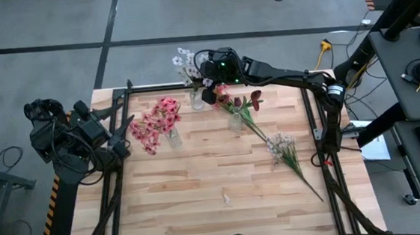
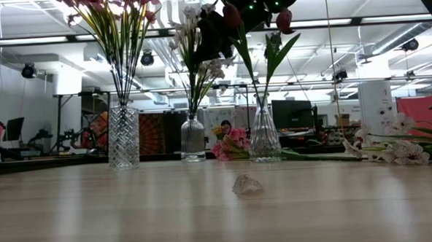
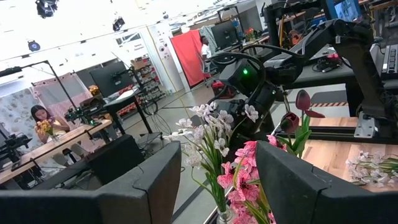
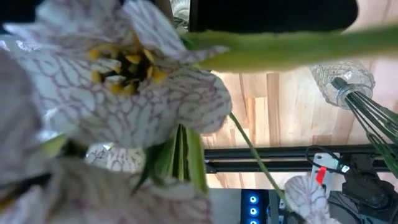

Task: Sort flowers into vase by color
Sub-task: Put the top white flower into the top transparent vase

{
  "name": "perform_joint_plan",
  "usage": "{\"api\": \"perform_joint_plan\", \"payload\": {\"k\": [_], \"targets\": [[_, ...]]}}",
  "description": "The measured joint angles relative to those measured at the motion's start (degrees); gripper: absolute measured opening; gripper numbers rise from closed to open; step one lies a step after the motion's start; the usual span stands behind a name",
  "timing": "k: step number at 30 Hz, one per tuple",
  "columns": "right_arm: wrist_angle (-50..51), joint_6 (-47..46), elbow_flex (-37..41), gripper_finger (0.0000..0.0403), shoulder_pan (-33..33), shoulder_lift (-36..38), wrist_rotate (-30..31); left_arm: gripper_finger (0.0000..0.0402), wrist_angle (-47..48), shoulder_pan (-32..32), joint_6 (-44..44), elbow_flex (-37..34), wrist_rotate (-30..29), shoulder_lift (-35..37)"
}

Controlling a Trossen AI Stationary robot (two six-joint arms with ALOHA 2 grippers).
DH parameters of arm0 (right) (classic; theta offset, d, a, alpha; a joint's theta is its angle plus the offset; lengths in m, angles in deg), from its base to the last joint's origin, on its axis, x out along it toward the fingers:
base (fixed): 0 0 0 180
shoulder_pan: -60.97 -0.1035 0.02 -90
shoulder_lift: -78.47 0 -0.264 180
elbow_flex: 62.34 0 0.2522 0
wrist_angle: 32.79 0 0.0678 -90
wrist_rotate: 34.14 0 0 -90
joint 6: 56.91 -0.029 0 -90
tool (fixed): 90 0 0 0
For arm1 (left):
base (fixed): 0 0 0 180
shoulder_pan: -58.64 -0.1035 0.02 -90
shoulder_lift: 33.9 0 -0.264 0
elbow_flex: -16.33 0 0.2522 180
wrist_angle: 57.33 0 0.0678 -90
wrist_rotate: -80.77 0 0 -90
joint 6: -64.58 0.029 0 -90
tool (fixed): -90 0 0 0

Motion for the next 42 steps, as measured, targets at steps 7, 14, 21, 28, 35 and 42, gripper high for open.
{"api": "perform_joint_plan", "payload": {"k": [7,14,21,28,35,42], "targets": [[-0.4,-0.6,-0.2,0.0013,0.0,-0.8,-0.1,0.0190,-0.1,0.0,0.0,0.0,0.0,0.0],[0.2,-0.9,-0.1,0.0013,0.1,-1.1,-0.1,0.0190,-0.1,0.0,0.0,0.0,0.0,0.0],[0.3,-1.1,-0.2,0.0013,0.3,-1.4,-0.1,0.0190,-0.1,0.0,0.0,0.0,0.0,0.0],[0.4,-0.5,-0.2,0.0013,0.4,-2.8,0.0,0.0190,-0.1,0.0,0.0,0.0,0.0,0.0],[0.4,-0.5,-0.2,0.0013,0.5,-2.9,0.0,0.0190,-0.1,0.0,0.0,0.0,0.0,0.0],[0.8,-0.5,0.0,0.0013,0.5,-2.9,0.0,0.0190,-0.1,0.0,0.0,0.0,0.0,0.0]]}}
